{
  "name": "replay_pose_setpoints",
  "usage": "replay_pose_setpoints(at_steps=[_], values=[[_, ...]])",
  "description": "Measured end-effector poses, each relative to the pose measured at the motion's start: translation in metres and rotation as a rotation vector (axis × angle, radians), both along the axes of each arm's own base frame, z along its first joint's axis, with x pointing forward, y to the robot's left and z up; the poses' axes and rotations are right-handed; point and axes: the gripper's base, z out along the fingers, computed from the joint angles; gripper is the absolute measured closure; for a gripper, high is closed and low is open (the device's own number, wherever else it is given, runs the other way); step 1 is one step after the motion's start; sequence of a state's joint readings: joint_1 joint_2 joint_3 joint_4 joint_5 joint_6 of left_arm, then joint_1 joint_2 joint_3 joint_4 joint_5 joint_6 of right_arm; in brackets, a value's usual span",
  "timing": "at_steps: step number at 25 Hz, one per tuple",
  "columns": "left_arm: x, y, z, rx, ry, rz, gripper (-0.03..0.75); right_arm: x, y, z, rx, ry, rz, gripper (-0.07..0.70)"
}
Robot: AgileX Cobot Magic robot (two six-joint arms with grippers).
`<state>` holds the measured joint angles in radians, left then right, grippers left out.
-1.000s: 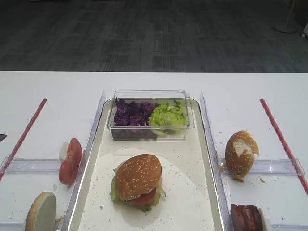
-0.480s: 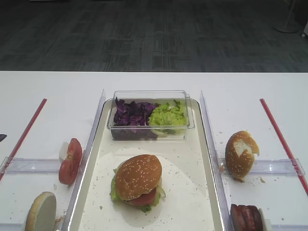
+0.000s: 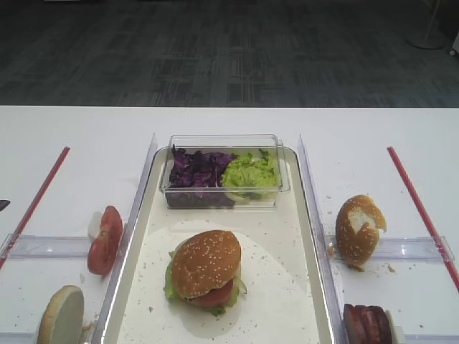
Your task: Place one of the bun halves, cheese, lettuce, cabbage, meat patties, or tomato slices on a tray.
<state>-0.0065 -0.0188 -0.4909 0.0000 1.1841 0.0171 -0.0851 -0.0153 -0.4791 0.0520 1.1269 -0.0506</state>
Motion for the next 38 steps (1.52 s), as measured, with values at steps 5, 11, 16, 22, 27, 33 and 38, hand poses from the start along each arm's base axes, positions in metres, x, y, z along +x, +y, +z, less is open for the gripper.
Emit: replay_pose_setpoints(at_steps=[5, 11, 16, 22, 27, 33, 38], values=[[0.0, -0.0005, 0.0, -0.005, 0.0, -0.003, 0.224, 0.0, 0.0, 0.0, 0.0, 0.0, 0.0, 0.017], [0.0, 0.0, 0.0, 0.0, 0.0, 0.0, 0.224, 0.0, 0.0, 0.0, 0.0, 0.0, 0.0, 0.017], [0.0, 0.0, 0.0, 0.0, 0.0, 0.0, 0.224, 0.0, 0.0, 0.0, 0.001, 0.0, -0.001, 0.017], [0.0, -0.0005, 0.0, -0.005, 0.0, -0.003, 0.224, 0.0, 0.0, 0.0, 0.001, 0.0, -0.001, 0.017], [0.0, 0.0, 0.0, 0.0, 0.0, 0.0, 0.224, 0.0, 0.0, 0.0, 0.001, 0.0, -0.001, 0.017], [0.0, -0.0005, 0.0, -0.005, 0.0, -0.003, 0.224, 0.0, 0.0, 0.0, 0.001, 0.0, -0.001, 0.017], [0.0, 0.0, 0.0, 0.0, 0.0, 0.0, 0.224, 0.0, 0.0, 0.0, 0.002, 0.0, -0.001, 0.017]])
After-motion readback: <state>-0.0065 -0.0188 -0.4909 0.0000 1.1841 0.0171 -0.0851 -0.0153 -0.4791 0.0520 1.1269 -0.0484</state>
